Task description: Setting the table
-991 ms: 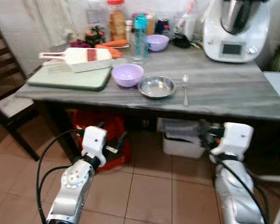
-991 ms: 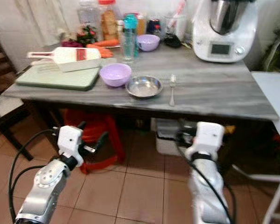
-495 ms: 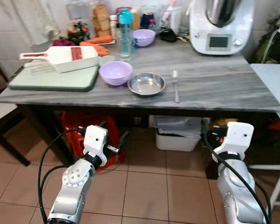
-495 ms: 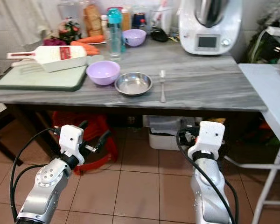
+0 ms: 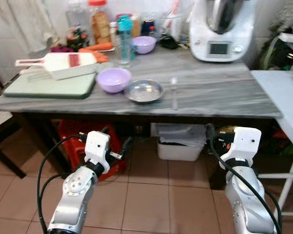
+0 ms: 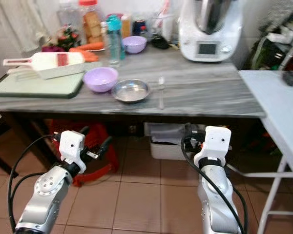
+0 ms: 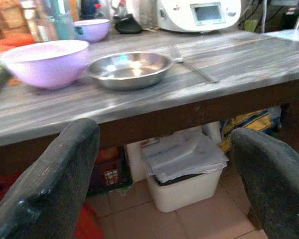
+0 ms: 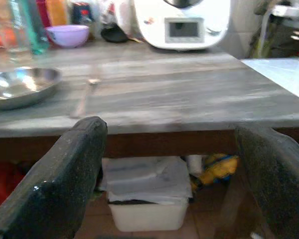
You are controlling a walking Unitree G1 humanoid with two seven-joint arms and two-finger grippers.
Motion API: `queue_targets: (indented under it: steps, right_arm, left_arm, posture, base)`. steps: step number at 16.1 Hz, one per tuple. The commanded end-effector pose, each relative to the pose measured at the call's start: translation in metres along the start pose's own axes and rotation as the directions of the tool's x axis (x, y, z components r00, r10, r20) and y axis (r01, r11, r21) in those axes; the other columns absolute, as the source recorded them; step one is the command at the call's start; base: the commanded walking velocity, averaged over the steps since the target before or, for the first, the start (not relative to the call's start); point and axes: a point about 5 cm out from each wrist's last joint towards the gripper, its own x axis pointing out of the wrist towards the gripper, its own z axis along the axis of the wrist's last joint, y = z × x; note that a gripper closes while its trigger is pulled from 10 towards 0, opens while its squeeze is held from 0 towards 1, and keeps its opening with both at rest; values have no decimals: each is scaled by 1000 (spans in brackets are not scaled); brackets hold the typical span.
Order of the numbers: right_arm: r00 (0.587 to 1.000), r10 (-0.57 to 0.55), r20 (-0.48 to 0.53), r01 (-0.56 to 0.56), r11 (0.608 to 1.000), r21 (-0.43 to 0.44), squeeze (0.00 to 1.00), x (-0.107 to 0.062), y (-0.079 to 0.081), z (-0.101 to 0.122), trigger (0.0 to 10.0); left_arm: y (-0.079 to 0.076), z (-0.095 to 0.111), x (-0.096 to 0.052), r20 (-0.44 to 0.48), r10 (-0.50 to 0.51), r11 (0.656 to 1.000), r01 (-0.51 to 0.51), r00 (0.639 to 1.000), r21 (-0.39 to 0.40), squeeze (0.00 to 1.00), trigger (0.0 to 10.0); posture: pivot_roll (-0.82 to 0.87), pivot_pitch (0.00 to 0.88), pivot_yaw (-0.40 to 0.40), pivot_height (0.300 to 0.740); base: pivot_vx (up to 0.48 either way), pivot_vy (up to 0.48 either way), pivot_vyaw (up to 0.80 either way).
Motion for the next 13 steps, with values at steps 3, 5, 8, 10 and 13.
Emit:
queue_targets:
  steps: [3,5,8,10,13]
  right_arm:
    - [1000,-1,-1,1,1000,15,0,1,1,1,10000]
    - [1000,-3,4,3,1000,14,0,1,0,1,10000]
    - [1000,0,4,0,1000,11,0,0,0,1,10000]
    - [1000,8,7,-8,1000,8,0,0,3,1,10000]
    - [1000,10,8,-10,1000,16,0,1,3,1,10000]
  left_arm:
    - [1,-1,-1,-8,-7,1000,7,1000,6,0,10000]
    - [1,0,-1,-8,-10,1000,10,1000,4,0,10000]
    - [0,0,-1,-8,-12,1000,12,1000,6,0,10000]
    - [1,0,-1,-8,-12,1000,12,1000,6,0,10000]
    - [0,-1,-1,-10,-5,1000,4,1000,-12,0,10000]
  posture:
    - [-43,0,32,740]
    - [-45,0,33,740]
    - [-43,0,34,740]
    - [-41,0,34,740]
    - [-40,0,33,740]
  base:
    - [0,-375,-415]
    - [0,-373,0]
    - [0,-369,0]
    - [0,-366,0]
    - [0,-228,0]
